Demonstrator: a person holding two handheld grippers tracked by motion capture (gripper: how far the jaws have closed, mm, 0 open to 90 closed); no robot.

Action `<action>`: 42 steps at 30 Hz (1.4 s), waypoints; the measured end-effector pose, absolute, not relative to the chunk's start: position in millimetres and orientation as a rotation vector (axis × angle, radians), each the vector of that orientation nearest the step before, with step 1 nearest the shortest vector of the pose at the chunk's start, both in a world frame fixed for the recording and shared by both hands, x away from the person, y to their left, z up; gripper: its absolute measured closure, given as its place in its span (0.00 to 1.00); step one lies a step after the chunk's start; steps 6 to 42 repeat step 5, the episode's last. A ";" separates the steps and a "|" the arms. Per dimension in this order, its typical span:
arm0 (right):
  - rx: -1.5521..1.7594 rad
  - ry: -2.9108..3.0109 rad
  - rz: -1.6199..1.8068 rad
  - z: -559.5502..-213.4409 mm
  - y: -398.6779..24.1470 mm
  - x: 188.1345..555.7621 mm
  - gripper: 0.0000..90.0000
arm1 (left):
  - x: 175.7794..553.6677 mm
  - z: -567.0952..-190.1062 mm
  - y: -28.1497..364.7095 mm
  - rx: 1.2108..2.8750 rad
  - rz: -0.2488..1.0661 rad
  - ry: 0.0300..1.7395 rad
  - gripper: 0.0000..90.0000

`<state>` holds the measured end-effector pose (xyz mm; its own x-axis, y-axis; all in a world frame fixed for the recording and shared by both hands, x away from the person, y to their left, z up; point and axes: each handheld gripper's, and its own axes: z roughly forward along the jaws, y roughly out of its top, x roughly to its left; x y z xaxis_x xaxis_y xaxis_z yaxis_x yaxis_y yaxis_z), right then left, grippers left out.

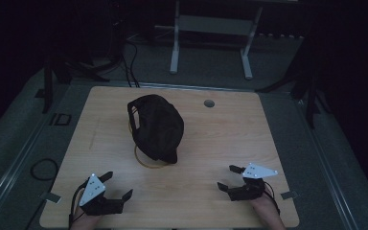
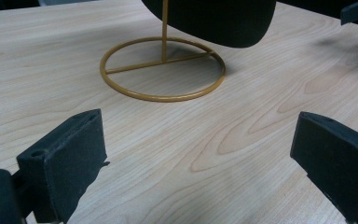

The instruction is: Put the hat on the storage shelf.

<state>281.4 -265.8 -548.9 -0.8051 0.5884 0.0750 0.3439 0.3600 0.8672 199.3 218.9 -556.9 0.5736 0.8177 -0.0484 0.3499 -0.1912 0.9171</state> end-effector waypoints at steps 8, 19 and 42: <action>0.835 2.376 1.423 -549.5 -266.2 281.7 0.16 | 200.0 -557.0 220.1 1.780 0.563 0.967 0.04; 0.835 2.376 1.423 -549.5 -266.2 281.7 0.16 | 200.0 -557.0 220.1 1.780 0.563 0.967 0.04; 0.835 2.376 1.423 -549.5 -266.2 281.7 0.16 | 200.0 -557.0 220.1 1.780 0.563 0.967 0.04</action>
